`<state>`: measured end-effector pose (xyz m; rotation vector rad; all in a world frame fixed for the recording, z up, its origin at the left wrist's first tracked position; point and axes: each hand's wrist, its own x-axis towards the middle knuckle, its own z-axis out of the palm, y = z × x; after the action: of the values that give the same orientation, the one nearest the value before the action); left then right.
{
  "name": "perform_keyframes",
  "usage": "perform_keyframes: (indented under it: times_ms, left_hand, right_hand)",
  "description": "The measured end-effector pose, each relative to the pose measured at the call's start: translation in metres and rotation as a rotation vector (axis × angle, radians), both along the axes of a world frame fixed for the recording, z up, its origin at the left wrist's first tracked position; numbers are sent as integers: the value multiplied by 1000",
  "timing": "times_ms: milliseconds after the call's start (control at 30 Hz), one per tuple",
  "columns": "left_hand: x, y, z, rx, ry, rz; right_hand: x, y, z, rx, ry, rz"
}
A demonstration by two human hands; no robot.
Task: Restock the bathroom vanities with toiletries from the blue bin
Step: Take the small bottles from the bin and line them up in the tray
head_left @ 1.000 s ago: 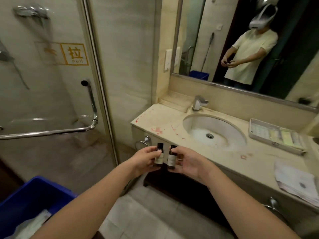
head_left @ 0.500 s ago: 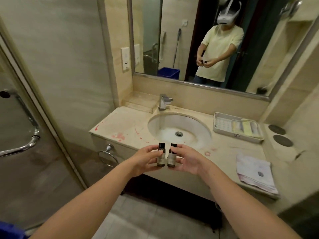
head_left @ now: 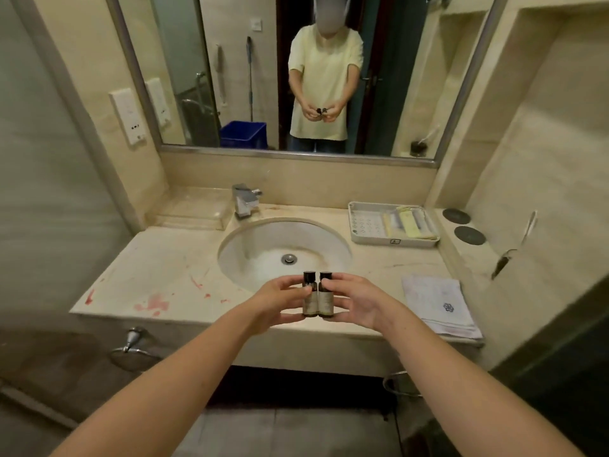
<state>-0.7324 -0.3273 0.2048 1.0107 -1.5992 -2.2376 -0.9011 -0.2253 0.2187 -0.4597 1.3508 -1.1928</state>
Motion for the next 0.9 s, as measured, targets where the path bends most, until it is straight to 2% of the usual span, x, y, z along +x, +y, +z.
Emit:
perform_keyframes:
  times_ms: [367,633,900]
  left_hand:
    - [-64,-78,12,-87,-6,-213]
    - [-93,-110,16,-111,4,-249]
    - [-134,-128,13,-124,12,-228]
  right_hand:
    - [-36,-45,13,-5,101,-209]
    - [-53,-69,20,-14,132,-299]
    - [-89,-86,21,-5,189,-299]
